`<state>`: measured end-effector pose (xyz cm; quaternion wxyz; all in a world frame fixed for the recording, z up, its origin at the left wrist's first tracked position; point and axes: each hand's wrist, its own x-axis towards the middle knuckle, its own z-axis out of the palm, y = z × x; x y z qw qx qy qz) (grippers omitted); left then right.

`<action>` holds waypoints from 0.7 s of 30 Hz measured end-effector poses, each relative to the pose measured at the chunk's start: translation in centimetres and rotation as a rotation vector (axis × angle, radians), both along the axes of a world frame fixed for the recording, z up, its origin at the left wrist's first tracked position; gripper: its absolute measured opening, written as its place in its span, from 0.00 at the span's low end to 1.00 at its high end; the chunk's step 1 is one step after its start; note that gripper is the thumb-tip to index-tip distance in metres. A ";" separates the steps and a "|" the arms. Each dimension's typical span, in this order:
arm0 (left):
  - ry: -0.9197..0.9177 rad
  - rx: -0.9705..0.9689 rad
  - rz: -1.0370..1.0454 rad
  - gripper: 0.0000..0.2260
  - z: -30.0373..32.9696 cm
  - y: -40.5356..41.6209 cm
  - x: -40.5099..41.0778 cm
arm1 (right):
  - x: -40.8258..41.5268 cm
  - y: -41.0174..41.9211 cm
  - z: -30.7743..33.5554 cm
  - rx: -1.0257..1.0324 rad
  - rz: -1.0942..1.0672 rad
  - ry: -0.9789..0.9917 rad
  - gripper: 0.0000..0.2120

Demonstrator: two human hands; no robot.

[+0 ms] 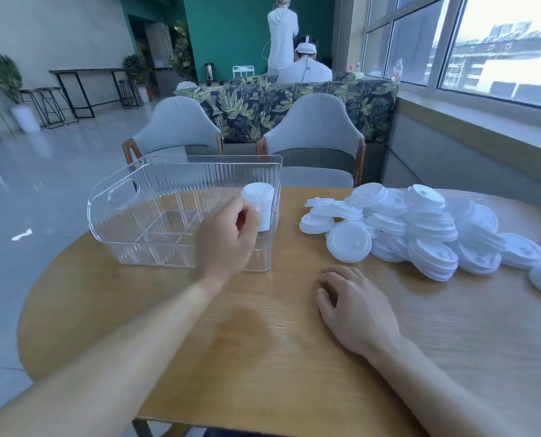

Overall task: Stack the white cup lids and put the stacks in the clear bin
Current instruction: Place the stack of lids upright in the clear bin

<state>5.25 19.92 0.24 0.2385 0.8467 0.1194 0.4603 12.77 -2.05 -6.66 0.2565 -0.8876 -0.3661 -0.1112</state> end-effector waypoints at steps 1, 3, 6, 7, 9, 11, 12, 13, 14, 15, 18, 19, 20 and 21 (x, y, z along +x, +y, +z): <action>0.001 -0.019 -0.019 0.16 -0.5 -1.3 -0.8 | -0.2 -0.6 0.0 -0.016 0.004 0.000 0.11; 0.022 -0.039 -0.056 0.19 -1.9 -4.0 -2.3 | -0.5 -2.1 0.0 -0.043 0.017 -0.004 0.13; 0.130 -0.046 -0.079 0.19 -4.1 -7.5 -3.3 | -0.8 -4.4 0.1 -0.055 0.026 -0.008 0.16; 0.183 -0.043 -0.088 0.17 -4.7 -8.6 -3.4 | -0.9 -5.3 0.1 -0.057 0.027 -0.010 0.16; 0.300 -0.024 -0.131 0.12 -5.8 -9.8 -3.2 | -0.7 -6.6 0.1 -0.064 0.030 -0.017 0.18; 0.401 0.013 -0.184 0.07 -6.5 -10.9 -2.7 | -0.4 -8.5 0.1 -0.059 0.014 -0.021 0.18; 0.444 0.038 -0.195 0.07 -6.8 -11.3 -2.5 | -0.2 -9.4 0.0 -0.053 -0.002 -0.023 0.17; 0.479 0.069 -0.197 0.10 -7.0 -11.8 -2.2 | 0.1 -10.3 -0.1 -0.042 -0.020 -0.031 0.16; 0.504 0.092 -0.193 0.13 -7.0 -12.3 -1.8 | 0.5 -11.1 -0.3 -0.030 -0.040 -0.043 0.15; 0.518 0.100 -0.186 0.15 -7.0 -12.6 -1.3 | 0.9 -11.9 -0.4 -0.023 -0.058 -0.055 0.14; 0.534 0.051 -0.154 0.24 -6.8 -13.4 0.3 | 2.2 -13.8 -0.6 0.008 -0.086 -0.071 0.11; 0.537 0.028 -0.136 0.26 -6.7 -13.5 0.9 | 2.7 -14.4 -0.5 0.026 -0.097 -0.071 0.11; 0.534 0.001 -0.118 0.28 -6.7 -13.6 1.5 | 3.1 -14.8 -0.5 0.046 -0.112 -0.074 0.13; 0.527 -0.030 -0.103 0.30 -6.6 -13.6 2.1 | 3.5 -15.3 -0.4 0.068 -0.128 -0.082 0.15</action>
